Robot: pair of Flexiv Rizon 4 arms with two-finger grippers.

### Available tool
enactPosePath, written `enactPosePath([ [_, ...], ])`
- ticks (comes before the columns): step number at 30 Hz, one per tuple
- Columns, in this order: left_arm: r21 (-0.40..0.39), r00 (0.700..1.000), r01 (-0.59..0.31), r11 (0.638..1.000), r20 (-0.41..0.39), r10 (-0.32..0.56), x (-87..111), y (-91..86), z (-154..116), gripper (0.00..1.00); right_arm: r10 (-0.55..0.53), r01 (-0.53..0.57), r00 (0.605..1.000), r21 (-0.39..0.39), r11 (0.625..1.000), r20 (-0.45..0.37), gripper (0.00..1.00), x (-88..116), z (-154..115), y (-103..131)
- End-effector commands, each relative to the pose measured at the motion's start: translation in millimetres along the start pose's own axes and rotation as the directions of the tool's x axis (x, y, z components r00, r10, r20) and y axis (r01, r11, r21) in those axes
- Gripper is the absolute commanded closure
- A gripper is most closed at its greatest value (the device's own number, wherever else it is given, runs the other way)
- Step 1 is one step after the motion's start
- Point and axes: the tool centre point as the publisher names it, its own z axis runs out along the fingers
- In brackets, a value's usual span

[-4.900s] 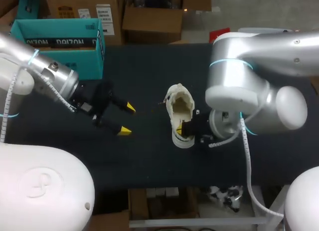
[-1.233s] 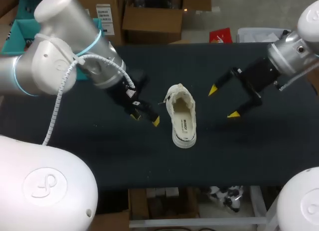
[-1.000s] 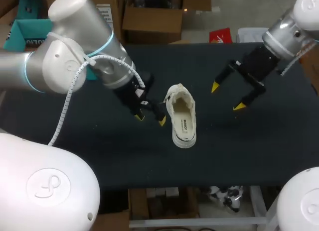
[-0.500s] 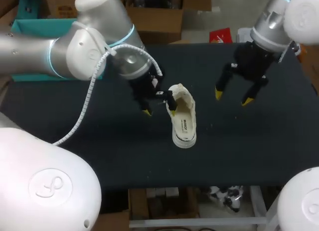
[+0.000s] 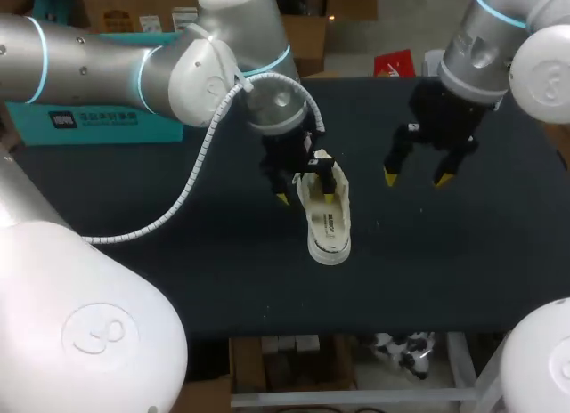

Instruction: Open the shoe tongue, take the insole out of the shoe, put the insole back into the shoe, and pack the shoe into the shoebox

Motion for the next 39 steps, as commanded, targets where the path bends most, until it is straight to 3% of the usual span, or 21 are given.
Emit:
enactPosePath([
  [1, 0.017, 0.997, 0.01, 1.0, 0.073, -0.012, 6.5, 0.5, 1, 0.51, -0.117, 0.124, 0.99, -0.085, 0.989, 0.082, 0.0, -3, -1, -15],
  [9, 0.027, 0.993, 0.033, 0.999, 0.115, -0.036, 5.1, 3.0, 3, 0.58, -0.32, 0.351, 0.929, -0.171, 0.92, 0.186, 0.0, -14, 0, -25],
  [15, 0.038, 0.987, 0.054, 0.998, 0.146, -0.059, 0.1, 0.2, 4, 0.54, -0.381, 0.425, 0.895, -0.182, 0.887, 0.231, 0.0, -16, -1, -24],
  [19, 0.048, 0.985, 0.073, 0.996, 0.151, -0.079, -4.1, -4.5, 6, 0.6, -0.401, 0.45, 0.878, -0.167, 0.877, 0.259, 0.0, -14, -2, -24],
  [21, 0.053, 0.985, 0.08, 0.995, 0.15, -0.087, -5.5, -6.2, 7, 0.67, -0.423, 0.475, 0.863, -0.159, 0.866, 0.276, 0.0, -13, -2, -24],
  [22, 0.053, 0.985, 0.081, 0.995, 0.15, -0.088, -6.0, -6.8, 8, 0.78, -0.431, 0.484, 0.859, -0.16, 0.861, 0.277, 0.0, -13, -2, -24],
  [23, 0.054, 0.985, 0.083, 0.995, 0.149, -0.09, -6.3, -7.1, 8, 0.95, -0.447, 0.501, 0.849, -0.161, 0.85, 0.282, 0.0, -13, -2, -24],
  [24, 0.054, 0.985, 0.083, 0.995, 0.146, -0.09, -6.4, -7.1, 8, 1.0, -0.465, 0.519, 0.839, -0.159, 0.84, 0.284, 0.0, -13, -1, -25],
  [26, 0.056, 0.986, 0.078, 0.995, 0.143, -0.085, -6.6, -7.1, 9, 1.0, -0.464, 0.499, 0.85, -0.104, 0.86, 0.25, 0.0, -14, -3, -23],
  [27, 0.057, 0.987, 0.074, 0.996, 0.14, -0.081, -6.7, -6.4, 8, 1.0, -0.429, 0.443, 0.878, -0.022, 0.896, 0.21, 0.0, -13, -4, -20],
  [33, 0.087, 0.991, 0.002, 0.996, 0.131, -0.014, -12.9, 2.4, -6, 1.0, -0.429, 0.443, 0.878, -0.022, 0.896, 0.21, 0.0, -13, -4, -20],
  [38, 0.138, 0.988, -0.126, 0.982, 0.11, 0.112, -24.3, 6.9, -23, 1.0, -0.429, 0.443, 0.878, -0.022, 0.896, 0.21, 0.0, -13, -4, -20],
  [39, 0.145, 0.986, -0.147, 0.979, 0.1, 0.133, -26.1, 8.3, -27, 1.0, -0.468, 0.483, 0.858, -0.023, 0.875, 0.209, 0.0, -15, -5, -20],
])
